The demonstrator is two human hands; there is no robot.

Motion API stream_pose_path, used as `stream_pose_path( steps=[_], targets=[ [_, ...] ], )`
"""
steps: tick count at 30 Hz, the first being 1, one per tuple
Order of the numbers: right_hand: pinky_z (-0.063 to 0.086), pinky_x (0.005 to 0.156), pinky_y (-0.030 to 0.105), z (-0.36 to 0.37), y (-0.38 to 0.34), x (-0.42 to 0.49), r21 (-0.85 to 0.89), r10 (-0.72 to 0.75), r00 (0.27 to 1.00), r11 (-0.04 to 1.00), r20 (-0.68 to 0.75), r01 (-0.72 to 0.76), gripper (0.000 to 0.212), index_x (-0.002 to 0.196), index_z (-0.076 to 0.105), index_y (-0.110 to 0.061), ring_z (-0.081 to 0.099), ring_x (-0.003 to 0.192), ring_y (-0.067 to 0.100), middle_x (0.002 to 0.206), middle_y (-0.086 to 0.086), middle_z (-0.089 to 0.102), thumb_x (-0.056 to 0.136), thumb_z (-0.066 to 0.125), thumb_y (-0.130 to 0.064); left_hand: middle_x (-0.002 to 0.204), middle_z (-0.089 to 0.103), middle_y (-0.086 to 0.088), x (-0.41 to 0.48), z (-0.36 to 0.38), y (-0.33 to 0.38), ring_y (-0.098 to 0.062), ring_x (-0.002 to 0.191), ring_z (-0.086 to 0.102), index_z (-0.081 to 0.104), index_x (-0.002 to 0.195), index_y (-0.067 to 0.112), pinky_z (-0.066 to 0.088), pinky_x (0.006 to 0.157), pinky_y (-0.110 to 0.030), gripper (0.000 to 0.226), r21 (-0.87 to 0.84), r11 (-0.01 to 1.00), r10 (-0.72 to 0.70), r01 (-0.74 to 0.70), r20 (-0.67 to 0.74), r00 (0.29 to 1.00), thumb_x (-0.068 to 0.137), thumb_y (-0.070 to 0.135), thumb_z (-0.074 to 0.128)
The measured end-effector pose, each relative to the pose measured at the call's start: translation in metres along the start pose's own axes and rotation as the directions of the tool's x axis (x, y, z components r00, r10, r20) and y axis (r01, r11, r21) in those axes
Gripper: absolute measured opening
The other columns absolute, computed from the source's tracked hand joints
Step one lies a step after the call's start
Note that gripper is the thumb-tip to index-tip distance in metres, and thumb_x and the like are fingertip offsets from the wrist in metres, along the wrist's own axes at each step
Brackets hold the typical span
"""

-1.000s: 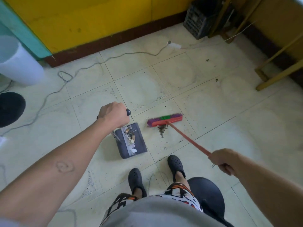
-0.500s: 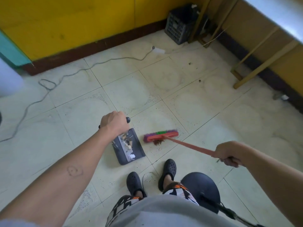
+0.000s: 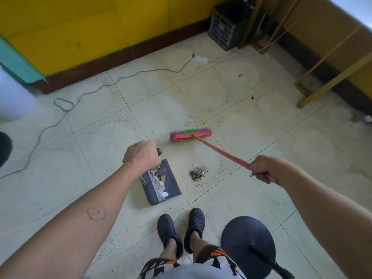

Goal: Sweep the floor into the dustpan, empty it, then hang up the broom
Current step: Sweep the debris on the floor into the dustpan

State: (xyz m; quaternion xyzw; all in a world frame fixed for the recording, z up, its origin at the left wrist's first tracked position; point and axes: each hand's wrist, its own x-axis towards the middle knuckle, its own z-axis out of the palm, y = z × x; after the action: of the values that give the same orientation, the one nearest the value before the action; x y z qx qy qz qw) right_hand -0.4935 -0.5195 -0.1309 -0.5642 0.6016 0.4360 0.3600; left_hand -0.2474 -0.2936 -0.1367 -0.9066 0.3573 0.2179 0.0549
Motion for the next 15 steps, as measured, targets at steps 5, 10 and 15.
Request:
stream_pose_path(
  steps=[5,10,15],
  targets=[
    [0.022,0.033,0.010,-0.018,-0.030,0.032,0.151,-0.051,0.998,0.987,-0.031,0.055,0.039,0.080,0.048,-0.001,0.027,0.021,0.010,0.031,0.000,0.034,0.102,0.027,-0.026,0.093,0.067,-0.011,0.011,0.002,0.006,-0.027,0.072,0.050,0.054,0.080,0.015,0.042,0.064,-0.029,0.017,0.040,0.998,-0.043,0.044,-0.018,0.999,0.089,0.029,0.052],
    [0.027,0.041,0.012,-0.017,-0.045,0.054,0.223,-0.068,0.989,0.970,-0.135,0.097,0.038,0.080,0.054,-0.006,0.026,0.026,0.008,0.043,-0.001,0.045,0.099,0.041,-0.036,0.086,0.065,-0.010,0.018,0.002,0.015,-0.028,0.070,0.050,0.051,0.072,0.015,0.039,0.063,-0.029,0.023,0.059,0.995,-0.075,0.077,-0.032,0.997,0.090,0.030,0.050],
    [0.029,0.030,0.011,-0.016,-0.046,0.074,0.072,-0.204,0.955,0.972,-0.214,0.224,0.027,0.119,0.048,0.001,0.039,0.040,0.013,0.081,0.008,0.055,0.098,0.038,-0.013,0.072,0.052,-0.005,0.015,0.004,0.018,-0.029,0.068,0.051,0.046,0.063,0.016,0.039,0.061,-0.029,0.029,0.076,0.990,-0.114,0.115,-0.013,0.993,0.089,0.029,0.051]
  ],
)
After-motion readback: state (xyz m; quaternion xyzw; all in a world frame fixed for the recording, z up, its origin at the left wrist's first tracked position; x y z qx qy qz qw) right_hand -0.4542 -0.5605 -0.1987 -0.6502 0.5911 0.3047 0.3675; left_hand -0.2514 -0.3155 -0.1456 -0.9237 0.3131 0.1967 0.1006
